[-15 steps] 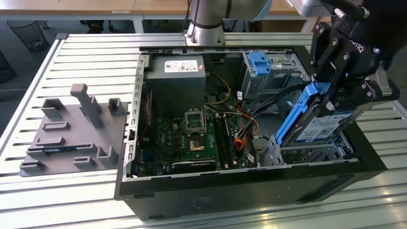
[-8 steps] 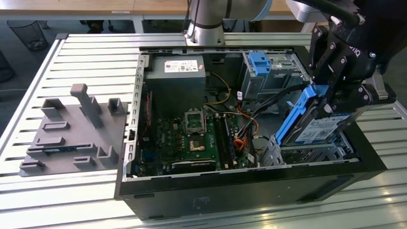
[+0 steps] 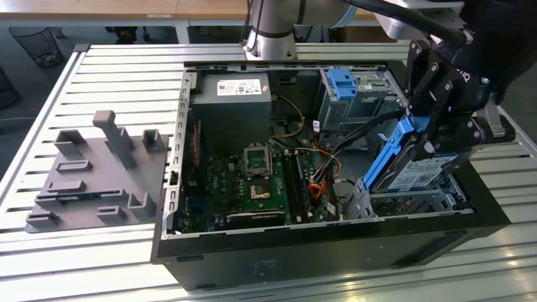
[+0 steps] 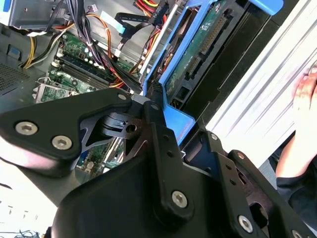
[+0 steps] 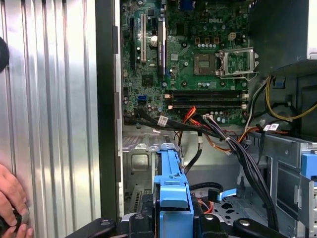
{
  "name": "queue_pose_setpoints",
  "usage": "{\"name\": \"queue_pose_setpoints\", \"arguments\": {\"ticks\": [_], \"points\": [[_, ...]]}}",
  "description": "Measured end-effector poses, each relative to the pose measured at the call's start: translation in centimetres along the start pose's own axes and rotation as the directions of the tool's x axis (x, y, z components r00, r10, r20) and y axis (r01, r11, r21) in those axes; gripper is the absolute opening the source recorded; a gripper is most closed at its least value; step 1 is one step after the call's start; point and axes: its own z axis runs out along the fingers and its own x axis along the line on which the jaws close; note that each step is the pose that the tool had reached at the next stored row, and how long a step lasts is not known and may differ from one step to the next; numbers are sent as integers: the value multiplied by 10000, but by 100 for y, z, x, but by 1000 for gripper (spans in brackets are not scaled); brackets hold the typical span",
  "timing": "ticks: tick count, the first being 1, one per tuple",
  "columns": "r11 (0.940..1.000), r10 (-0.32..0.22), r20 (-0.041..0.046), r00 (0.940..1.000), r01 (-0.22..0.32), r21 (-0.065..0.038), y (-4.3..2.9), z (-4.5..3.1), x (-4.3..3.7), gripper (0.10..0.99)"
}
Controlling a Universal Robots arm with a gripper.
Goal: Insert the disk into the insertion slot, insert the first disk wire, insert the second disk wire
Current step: 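Insert the disk into the insertion slot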
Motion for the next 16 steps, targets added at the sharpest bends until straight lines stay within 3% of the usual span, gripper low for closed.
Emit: {"name": "queue_pose_setpoints", "arguments": {"ticks": [16], "points": [[10000,1,2,10000,-1,-10,12,172,4,369]]}}
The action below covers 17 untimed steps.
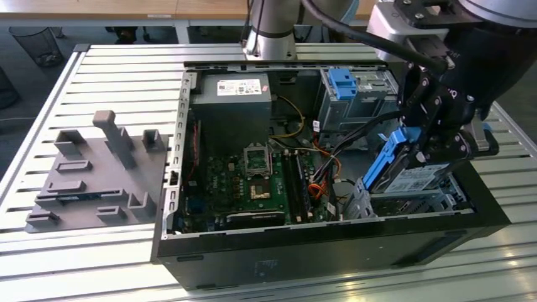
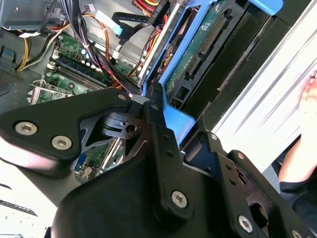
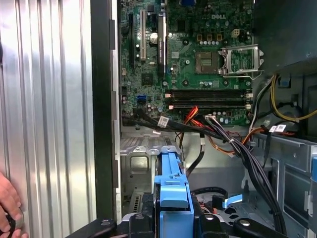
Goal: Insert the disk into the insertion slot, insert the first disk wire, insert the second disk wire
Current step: 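Insert the disk into the insertion slot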
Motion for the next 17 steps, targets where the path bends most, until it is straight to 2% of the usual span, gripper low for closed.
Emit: {"name": "queue_pose_setpoints", "arguments": {"ticks": [17], "points": [[10000,0,3,10000,0,-11,13,199,5,369]]}}
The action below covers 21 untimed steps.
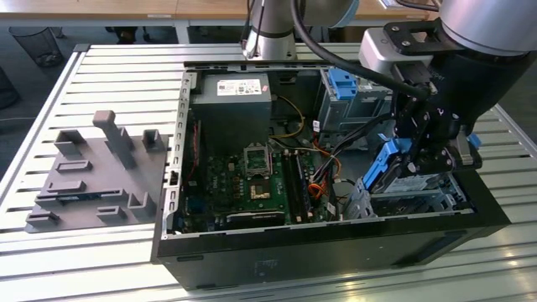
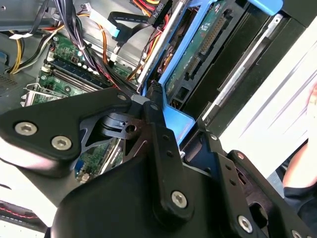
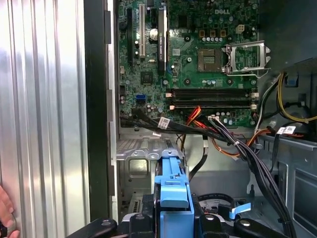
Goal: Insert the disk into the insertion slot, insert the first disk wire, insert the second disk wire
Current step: 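Insert the disk into the insertion slot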
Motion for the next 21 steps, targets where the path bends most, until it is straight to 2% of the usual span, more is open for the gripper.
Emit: {"name": "queue_pose_setpoints", "arguments": {"ticks": [16,19,20,21], "points": [[10000,1,0,10000,-1,-2,11,162,4,369],[10000,1,2,10000,-1,-3,12,185,5,380],[10000,1,0,10000,-1,-3,13,191,5,443],[10000,0,2,10000,0,-2,13,196,5,443]]}}
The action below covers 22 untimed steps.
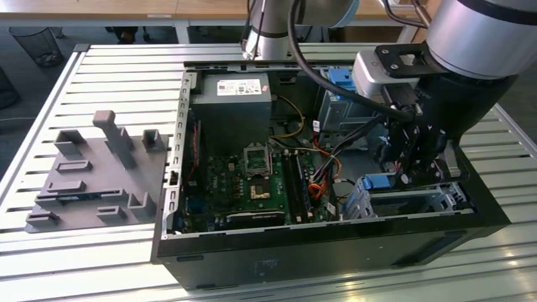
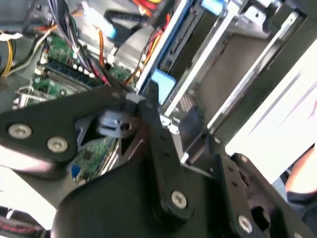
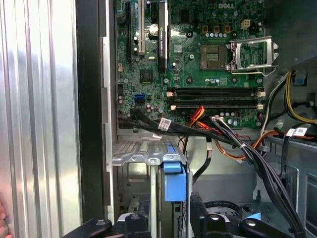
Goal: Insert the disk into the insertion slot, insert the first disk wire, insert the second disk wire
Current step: 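Insert the disk into the insertion slot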
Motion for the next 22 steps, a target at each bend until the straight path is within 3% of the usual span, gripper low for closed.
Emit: {"name": "queue_pose_setpoints", "arguments": {"ticks": [3,5,7,8,10,11,12,14,22], "points": [[10000,1,6,10000,-1,-7,1,17,0,443],[10000,2,12,10000,-2,-70,-4,24,1,427],[9998,8,42,10000,-7,-191,-16,30,0,306],[9997,11,51,10000,-9,-256,-24,33,0,306],[9994,15,70,10000,-12,-356,-43,41,-1,188],[9993,16,80,10000,-13,-381,-52,45,-1,188],[9992,17,85,10000,-14,-394,-60,47,-2,129],[9992,18,88,10000,-15,-398,-67,53,-4,106],[9992,17,87,10000,-13,-399,-72,69,-5,106]]}}
